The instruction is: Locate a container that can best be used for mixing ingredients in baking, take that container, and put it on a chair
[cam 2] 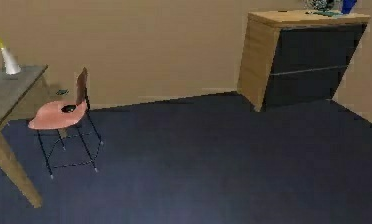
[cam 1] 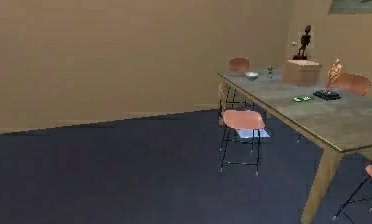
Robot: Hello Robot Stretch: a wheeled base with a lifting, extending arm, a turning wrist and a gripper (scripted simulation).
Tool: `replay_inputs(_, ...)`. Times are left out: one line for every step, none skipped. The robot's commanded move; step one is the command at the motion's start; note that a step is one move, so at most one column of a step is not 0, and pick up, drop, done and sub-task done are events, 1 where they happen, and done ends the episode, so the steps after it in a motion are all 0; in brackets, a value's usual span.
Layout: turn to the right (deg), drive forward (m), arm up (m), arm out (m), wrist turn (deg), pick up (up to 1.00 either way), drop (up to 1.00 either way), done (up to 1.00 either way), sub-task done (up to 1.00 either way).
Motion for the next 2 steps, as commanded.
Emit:
replay_inputs(6.0, 0.0, 0.0, 0.0, 0.0, 0.0, 0.0, 0.0, 0.0)
replay_inputs(0.0, 0.95, 0.0, 0.0, 0.0, 0.0, 0.0, 0.0, 0.0)
